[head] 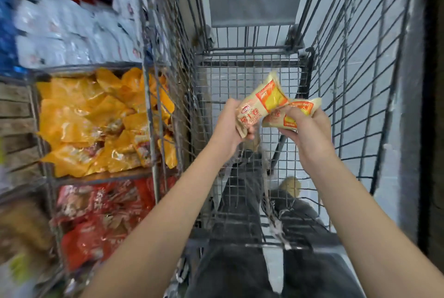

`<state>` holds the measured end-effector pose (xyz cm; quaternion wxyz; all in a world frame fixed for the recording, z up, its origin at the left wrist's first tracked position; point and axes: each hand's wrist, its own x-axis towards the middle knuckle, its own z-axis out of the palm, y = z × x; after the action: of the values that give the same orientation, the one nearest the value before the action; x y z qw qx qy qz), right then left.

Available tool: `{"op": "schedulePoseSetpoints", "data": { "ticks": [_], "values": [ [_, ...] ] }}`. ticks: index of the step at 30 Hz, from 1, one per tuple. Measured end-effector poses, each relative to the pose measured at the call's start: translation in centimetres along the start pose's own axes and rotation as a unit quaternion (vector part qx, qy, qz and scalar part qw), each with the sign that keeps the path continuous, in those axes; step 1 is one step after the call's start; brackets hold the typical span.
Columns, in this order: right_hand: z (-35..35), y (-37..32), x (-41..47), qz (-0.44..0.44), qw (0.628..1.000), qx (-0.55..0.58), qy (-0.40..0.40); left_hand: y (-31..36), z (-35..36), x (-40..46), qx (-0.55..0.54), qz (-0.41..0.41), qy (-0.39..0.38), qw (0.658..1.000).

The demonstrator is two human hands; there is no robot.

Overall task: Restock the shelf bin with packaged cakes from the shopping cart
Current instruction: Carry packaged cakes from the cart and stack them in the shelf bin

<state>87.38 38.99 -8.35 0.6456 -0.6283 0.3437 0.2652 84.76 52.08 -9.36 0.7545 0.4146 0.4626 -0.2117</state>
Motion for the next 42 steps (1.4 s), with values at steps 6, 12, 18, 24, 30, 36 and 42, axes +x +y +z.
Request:
{"op": "schedulePoseSetpoints", "data": {
  "ticks": [6, 12, 18, 24, 30, 36, 42],
  "values": [
    [-3.7, -2.2, -9.2, -0.076, 0.988, -0.036, -0.127, -1.3, -0.7, -13.1, 0.015, 0.092, 0.001, 0.996],
    [-9.8, -2.1, -17.9, -0.122, 0.955, -0.087, -0.255, -8.7, -1.6, -25.6, -0.06, 0.261, 0.095, 0.959],
    [-11.6, 0.6, -26.4, -0.131, 0.917, -0.165, -0.337, -22.8, -5.4, -35.7, -0.286, 0.29, 0.217, 0.887],
    [-7.7, 7.4, -36.2, -0.136, 0.822, -0.275, -0.48, -33.4, -10.6, -44.5, -0.384, 0.276, 0.394, 0.788],
    [-2.8, 16.0, -46.3, -0.197, 0.686, -0.375, -0.592, -42.6, -15.0, -51.7, -0.467, 0.301, 0.532, 0.639],
    [1.3, 27.4, -57.6, -0.179, 0.618, -0.377, -0.667, -50.8, -23.1, -60.8, -0.44, 0.329, 0.642, 0.535],
    [3.7, 37.4, -67.1, -0.183, 0.539, -0.391, -0.723, -57.6, -32.4, -69.2, -0.413, 0.356, 0.677, 0.495]
  ]
}}
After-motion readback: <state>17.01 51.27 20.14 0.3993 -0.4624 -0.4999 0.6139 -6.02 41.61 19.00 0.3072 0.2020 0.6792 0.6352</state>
